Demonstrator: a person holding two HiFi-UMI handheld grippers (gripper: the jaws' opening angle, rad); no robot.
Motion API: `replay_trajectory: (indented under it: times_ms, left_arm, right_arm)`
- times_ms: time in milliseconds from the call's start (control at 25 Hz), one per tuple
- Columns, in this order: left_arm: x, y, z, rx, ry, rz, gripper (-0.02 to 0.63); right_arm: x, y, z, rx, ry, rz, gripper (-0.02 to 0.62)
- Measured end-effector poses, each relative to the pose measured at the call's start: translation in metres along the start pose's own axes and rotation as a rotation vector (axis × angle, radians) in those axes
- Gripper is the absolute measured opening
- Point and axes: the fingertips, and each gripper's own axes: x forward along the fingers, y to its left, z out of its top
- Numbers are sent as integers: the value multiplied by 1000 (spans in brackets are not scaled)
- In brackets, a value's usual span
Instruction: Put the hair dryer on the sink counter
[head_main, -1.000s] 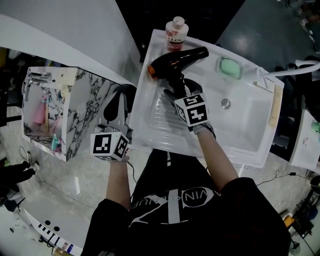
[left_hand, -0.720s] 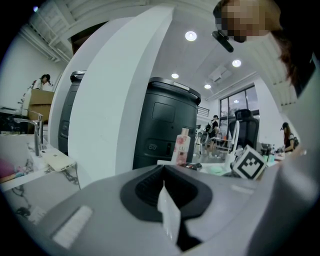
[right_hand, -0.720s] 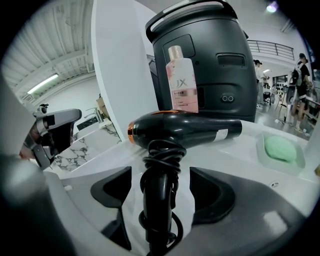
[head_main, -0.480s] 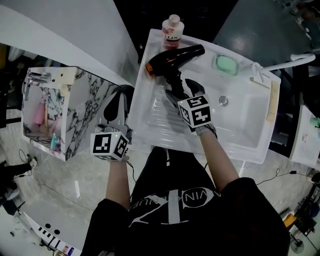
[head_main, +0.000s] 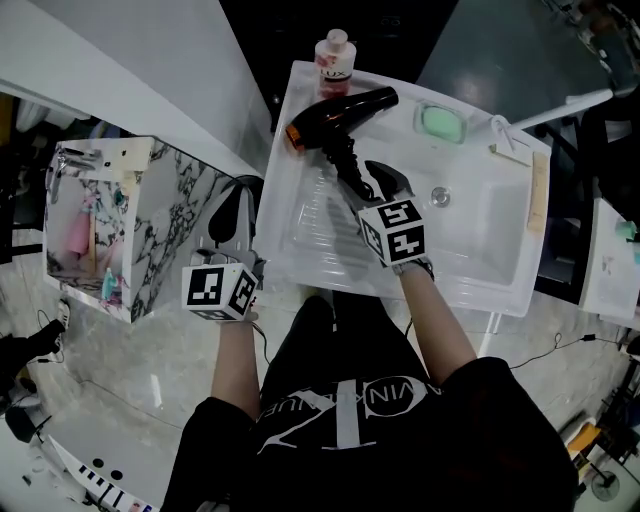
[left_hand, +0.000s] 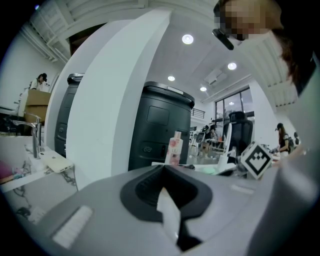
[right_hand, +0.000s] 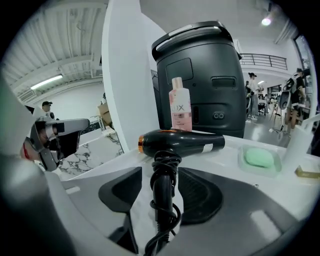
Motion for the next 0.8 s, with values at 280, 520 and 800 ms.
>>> replay_trajectory:
  times_ms: [280, 520, 800]
  left_arm:
    - [-12, -7, 6, 10, -14, -12, 0]
    - [-20, -13, 11, 15, -29, -21, 0]
    - [-27, -22, 13, 22, -36, -36, 0]
  right_arm:
    - [-24, 5, 6, -2, -51, -25, 95]
    - [-43, 10, 14, 12, -102, -24, 17]
    - [-66, 7, 22, 35, -153, -41, 3]
